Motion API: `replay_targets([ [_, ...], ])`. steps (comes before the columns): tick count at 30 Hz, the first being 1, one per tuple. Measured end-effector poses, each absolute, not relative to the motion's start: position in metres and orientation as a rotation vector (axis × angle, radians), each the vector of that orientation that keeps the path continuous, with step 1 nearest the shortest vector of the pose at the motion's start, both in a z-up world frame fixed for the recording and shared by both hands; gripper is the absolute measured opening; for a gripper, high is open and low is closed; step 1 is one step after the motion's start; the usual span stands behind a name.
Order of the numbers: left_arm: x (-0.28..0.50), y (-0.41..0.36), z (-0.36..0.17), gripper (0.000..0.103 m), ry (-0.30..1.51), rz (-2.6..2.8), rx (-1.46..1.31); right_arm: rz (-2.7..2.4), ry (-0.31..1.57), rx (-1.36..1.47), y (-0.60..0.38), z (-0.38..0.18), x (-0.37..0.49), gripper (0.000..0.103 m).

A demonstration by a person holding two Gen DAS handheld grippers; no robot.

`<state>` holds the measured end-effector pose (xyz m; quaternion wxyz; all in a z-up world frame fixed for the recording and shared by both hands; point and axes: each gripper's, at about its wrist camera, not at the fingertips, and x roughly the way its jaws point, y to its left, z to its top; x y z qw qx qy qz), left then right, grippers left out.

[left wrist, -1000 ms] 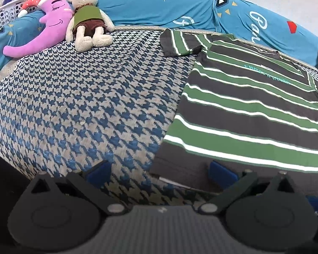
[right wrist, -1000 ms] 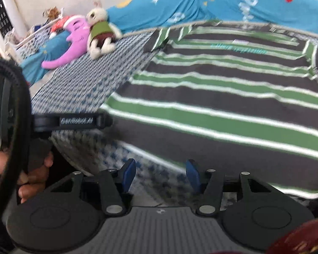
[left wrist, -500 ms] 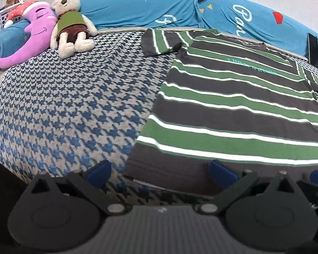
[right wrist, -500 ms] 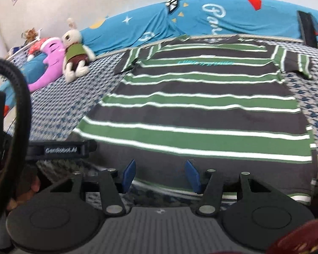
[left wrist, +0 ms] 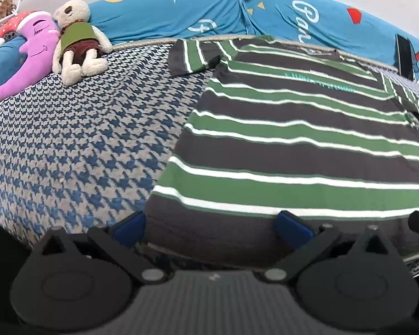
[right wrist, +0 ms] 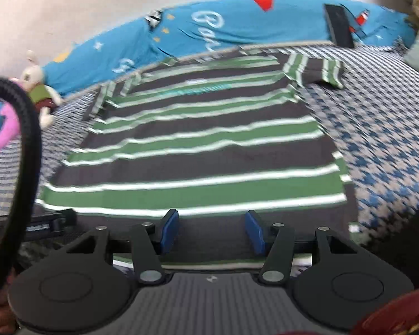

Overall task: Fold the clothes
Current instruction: 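Release the hem and pull the left gripper back from the shirt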

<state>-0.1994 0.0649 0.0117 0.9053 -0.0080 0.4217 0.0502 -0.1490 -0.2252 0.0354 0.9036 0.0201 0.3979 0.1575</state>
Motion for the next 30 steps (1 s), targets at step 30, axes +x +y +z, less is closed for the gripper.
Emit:
replay_targets([
  [30,-0.148,0.037,0.028,0.103,0.936,-0.007,-0.020,0.353,0.869,-0.096,-0.239,0.066,-0.063,0.054],
])
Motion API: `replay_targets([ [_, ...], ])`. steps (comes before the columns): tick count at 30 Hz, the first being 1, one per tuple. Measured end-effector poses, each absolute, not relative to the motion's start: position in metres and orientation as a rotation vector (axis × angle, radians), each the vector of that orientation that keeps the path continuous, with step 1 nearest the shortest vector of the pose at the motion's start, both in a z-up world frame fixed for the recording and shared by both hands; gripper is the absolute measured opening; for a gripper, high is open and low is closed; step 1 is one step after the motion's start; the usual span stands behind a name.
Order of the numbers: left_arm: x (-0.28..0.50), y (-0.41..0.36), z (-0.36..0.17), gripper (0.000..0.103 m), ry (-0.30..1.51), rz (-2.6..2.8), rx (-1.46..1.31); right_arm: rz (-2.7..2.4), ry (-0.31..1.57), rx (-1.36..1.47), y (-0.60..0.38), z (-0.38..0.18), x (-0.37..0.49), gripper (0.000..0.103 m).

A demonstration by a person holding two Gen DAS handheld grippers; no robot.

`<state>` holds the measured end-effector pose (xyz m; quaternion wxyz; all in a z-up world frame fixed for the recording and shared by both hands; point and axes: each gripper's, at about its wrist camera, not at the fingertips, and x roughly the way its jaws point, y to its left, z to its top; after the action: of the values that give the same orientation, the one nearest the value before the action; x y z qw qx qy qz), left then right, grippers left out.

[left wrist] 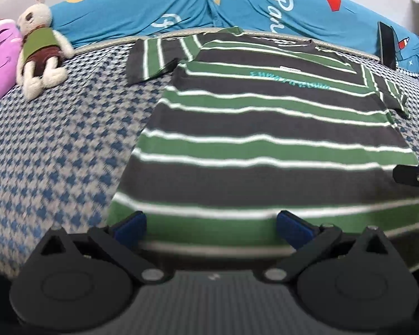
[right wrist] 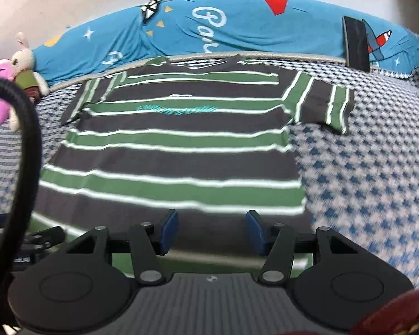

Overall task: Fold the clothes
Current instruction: 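Release the hem and pull the left gripper back from the shirt, then move the right gripper to a shirt sleeve and close on its edge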

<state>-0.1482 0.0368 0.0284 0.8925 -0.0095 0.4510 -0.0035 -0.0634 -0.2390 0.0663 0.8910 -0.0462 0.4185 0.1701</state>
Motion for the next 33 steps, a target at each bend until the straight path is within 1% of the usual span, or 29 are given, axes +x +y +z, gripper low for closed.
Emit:
replay_targets([
  [8,-0.106,0.034,0.031,0.103,0.964,-0.018,0.003,0.279,0.907,-0.034,-0.263,0.070,0.000,0.054],
  [15,-0.081,0.034,0.041,0.103,0.936,-0.042,0.053,0.195,0.858,0.054,-0.292,0.078,0.042,0.054],
  [24,-0.044,0.038,0.053,0.103,0.898,-0.047,0.096,0.061,0.834,0.185,-0.331,0.071,0.094,0.054],
  [33,-0.003,0.062,0.058,0.103,0.884,-0.024,0.007,-0.020,0.834,0.260,-0.356,0.054,0.130,0.053],
])
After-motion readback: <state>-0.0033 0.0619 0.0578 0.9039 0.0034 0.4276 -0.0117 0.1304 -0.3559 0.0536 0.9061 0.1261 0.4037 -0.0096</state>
